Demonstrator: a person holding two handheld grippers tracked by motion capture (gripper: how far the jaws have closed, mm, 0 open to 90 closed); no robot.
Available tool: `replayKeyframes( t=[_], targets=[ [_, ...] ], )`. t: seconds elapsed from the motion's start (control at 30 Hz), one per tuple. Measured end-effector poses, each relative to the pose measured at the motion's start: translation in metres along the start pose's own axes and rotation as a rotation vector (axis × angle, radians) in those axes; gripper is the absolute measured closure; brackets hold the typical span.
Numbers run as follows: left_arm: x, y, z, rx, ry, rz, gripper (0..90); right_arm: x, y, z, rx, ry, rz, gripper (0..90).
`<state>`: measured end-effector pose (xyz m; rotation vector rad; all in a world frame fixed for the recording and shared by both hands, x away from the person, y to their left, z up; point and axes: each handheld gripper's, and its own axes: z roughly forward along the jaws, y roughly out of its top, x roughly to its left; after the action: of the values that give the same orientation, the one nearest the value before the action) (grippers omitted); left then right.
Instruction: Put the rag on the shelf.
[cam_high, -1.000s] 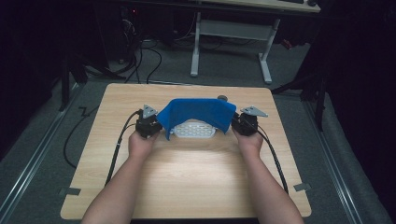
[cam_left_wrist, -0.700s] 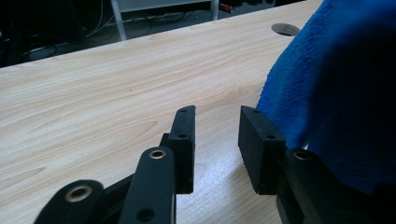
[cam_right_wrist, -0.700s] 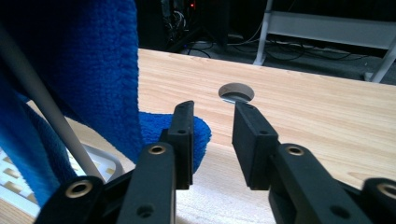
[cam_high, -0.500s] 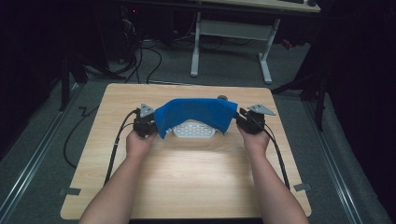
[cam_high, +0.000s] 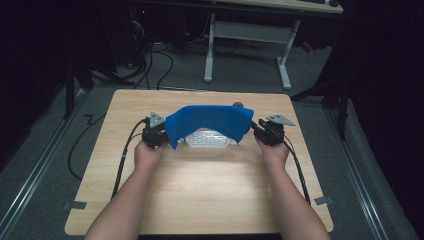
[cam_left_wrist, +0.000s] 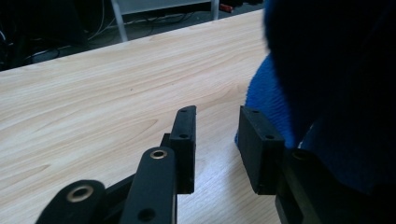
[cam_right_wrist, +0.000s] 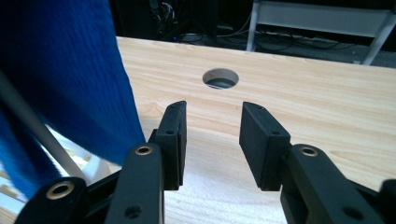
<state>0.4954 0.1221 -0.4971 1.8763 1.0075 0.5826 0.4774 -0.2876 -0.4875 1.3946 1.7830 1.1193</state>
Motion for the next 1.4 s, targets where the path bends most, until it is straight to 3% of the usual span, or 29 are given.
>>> replayKeyframes(
  t=[0.3,0.43,0.57,0.7,0.9,0.97,1.03,1.13,1.4],
  targets=[
    [0.006,-0.013,-0.01,0.0,0.032,-0.02,65.6,-0.004,-0.001,-0.007,0.012,-0.008,-0.024,62.5],
    [0.005,-0.017,-0.018,-0.004,0.044,-0.012,64.0,0.0,-0.001,-0.014,0.006,-0.004,-0.045,63.0],
    [0.006,-0.025,-0.028,-0.003,0.056,-0.029,63.2,0.004,-0.004,-0.024,-0.016,0.001,-0.069,63.7],
    [0.005,-0.034,-0.037,0.004,0.055,-0.042,62.1,0.005,-0.009,-0.032,-0.001,0.0,-0.078,62.7],
    [-0.005,-0.05,-0.052,0.028,0.067,-0.021,59.9,0.009,-0.02,-0.051,-0.016,-0.015,-0.103,58.4],
    [-0.009,-0.055,-0.058,0.024,0.065,-0.012,59.2,0.011,-0.023,-0.056,0.01,-0.021,-0.117,55.9],
    [-0.013,-0.059,-0.064,0.028,0.061,-0.005,58.4,0.013,-0.03,-0.067,-0.01,-0.016,-0.127,54.8],
    [-0.017,-0.063,-0.074,0.025,0.047,-0.019,58.3,0.015,-0.035,-0.074,-0.011,-0.017,-0.133,53.7],
    [-0.034,-0.072,-0.099,0.024,0.013,0.002,56.5,0.025,-0.056,-0.104,-0.017,-0.002,-0.131,49.9]
  ],
)
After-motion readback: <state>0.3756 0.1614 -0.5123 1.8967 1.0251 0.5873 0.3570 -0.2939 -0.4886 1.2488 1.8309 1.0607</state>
